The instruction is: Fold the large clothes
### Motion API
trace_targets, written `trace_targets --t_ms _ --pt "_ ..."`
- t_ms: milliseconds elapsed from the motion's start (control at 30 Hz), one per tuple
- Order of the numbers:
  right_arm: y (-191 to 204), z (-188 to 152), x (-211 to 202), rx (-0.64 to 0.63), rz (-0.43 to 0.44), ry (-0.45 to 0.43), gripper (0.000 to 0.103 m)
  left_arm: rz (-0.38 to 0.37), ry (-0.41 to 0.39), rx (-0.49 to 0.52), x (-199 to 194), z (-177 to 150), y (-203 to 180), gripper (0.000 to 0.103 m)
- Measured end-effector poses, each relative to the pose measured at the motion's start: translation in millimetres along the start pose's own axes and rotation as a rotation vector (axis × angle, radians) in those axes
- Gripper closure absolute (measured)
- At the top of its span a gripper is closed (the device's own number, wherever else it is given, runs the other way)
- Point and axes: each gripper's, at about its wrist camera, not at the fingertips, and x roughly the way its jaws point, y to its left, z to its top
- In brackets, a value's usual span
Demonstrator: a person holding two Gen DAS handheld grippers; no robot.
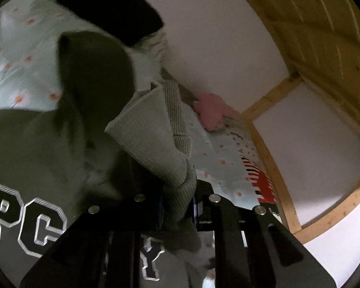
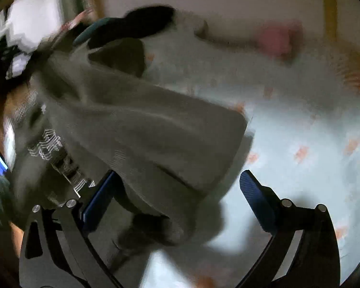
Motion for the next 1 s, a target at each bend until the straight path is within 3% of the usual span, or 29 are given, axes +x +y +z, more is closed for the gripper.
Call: trace_targets --t_ms 33,67,100,133,167,267,333,400,500,600,633,667,767,833,900,967,1000 --pt "-6 1 8 0.053 0.048 0.039 0.004 0.019 -0.003 -0.024 -3 -7 12 0.087" --pt "-2 2 12 0.029 0.064 0.050 0.004 0.045 -0.011 -0.047 -4 -12 22 0.087" --pt "11 1 10 -0.060 0.029 0.037 0.005 0.081 -0.022 -0.076 -4 -17 35 0.087" --pt "37 -5 7 -0.237 -0.032 0.028 0.011 0.106 -0.022 -0.096 1 -22 43 0.087" --pt "61 -14 8 -0.398 -0.086 0.047 0.028 0.128 -0.012 -0.123 3 -26 58 0.087" --pt "110 -47 6 -0.667 -0.198 0.059 0.040 0.193 0.021 -0.185 13 -36 99 0.087" --pt "135 -72 -1 -0.770 -0.140 0.102 0.043 0.236 0.043 -0.209 17 -42 124 0.087" --pt "151 -88 -9 -0.847 -0.161 0.089 0.041 0.266 0.059 -0.229 20 -45 142 0.086" --pt "153 -90 -27 -0.765 0.029 0.121 0.021 0.257 0.070 -0.236 25 -57 155 0.081" --pt "136 -64 -47 -0.573 0.142 0.031 0.011 0.263 0.067 -0.168 23 -59 149 0.080" --pt "122 -49 -50 -0.469 0.140 -0.020 0.007 0.266 0.064 -0.153 26 -60 150 0.080" --pt "108 -34 -48 -0.364 0.083 -0.061 0.004 0.268 0.060 -0.138 28 -61 149 0.080" --pt "52 8 -21 -0.060 -0.073 -0.081 0.004 0.282 0.034 -0.080 28 -66 144 0.080" --pt "11 23 14 0.138 -0.111 0.041 0.004 0.295 0.015 -0.037 27 -73 142 0.080" --pt "-14 25 55 0.262 -0.119 0.176 0.006 0.304 0.000 -0.005 27 -76 139 0.080" --pt "-13 21 80 0.294 -0.019 0.228 0.035 0.307 -0.004 0.006 28 -77 139 0.080" --pt "-8 21 81 0.268 -0.034 0.202 0.048 0.308 -0.002 0.008 28 -77 139 0.080"
